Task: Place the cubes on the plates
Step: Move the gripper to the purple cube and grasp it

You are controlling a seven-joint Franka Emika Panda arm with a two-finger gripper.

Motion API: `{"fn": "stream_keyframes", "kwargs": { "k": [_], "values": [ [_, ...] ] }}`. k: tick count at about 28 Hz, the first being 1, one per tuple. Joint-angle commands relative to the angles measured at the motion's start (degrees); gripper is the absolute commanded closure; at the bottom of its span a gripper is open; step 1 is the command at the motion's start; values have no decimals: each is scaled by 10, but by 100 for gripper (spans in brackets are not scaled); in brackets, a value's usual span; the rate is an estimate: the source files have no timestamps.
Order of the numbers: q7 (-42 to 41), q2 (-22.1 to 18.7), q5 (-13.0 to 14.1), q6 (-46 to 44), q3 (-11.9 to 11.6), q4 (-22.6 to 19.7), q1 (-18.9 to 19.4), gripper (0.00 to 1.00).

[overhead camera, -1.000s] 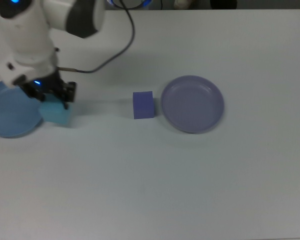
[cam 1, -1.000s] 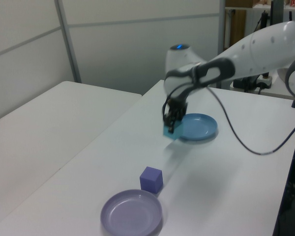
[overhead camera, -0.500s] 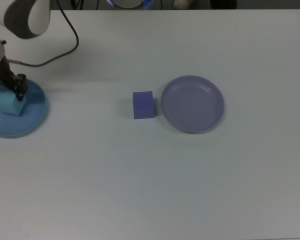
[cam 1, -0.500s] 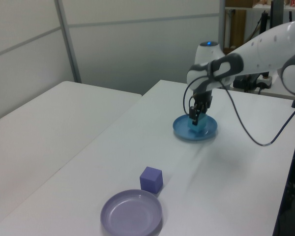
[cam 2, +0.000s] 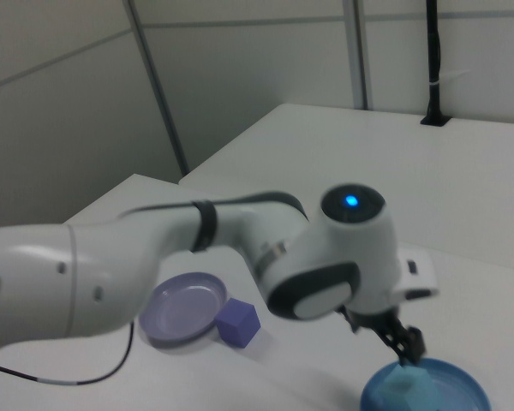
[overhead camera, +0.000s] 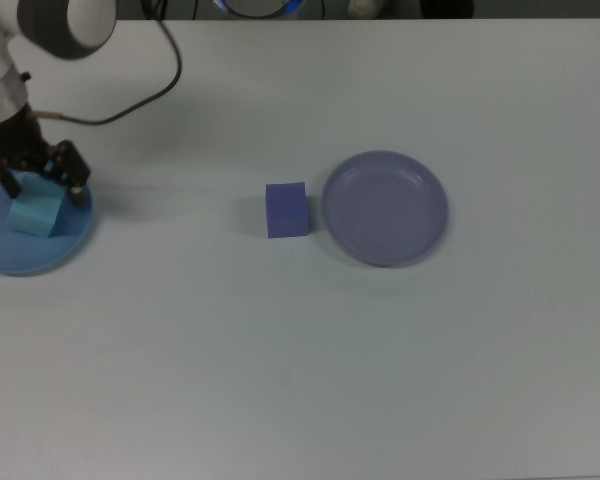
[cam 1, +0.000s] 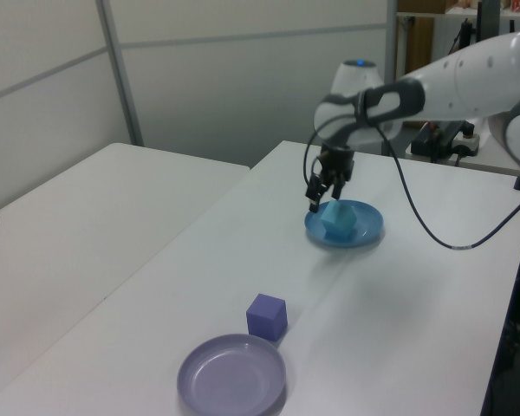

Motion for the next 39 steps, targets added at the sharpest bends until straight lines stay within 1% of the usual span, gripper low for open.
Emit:
{"fn": "stream_keyframes", "kwargs": {
  "k": [1,3,4,9,10,13,14,19,20,24,27,30,38,39],
  "values": [
    [23,-61,19,-66,-3,-19,43,0],
    [38,-62,19,-85,-1,-19,57,0],
    [52,-64,17,-92,1,-21,75,0],
    [79,-63,11,-92,5,-35,114,0],
    [85,-61,10,-89,7,-42,130,0],
    [99,-55,8,-84,6,-51,155,0],
    [108,-52,5,-83,6,-53,170,0],
    [143,-47,-10,-64,6,-66,203,0],
    [155,-47,-18,-56,6,-75,214,0],
    [180,-42,-37,-32,7,-94,242,0],
    [199,-33,-48,-19,7,-98,257,0],
    [217,-20,-66,-11,7,-100,271,0],
    [220,-3,-80,5,7,-100,277,0],
    [220,-2,-82,7,7,-100,277,7]
  ]
}}
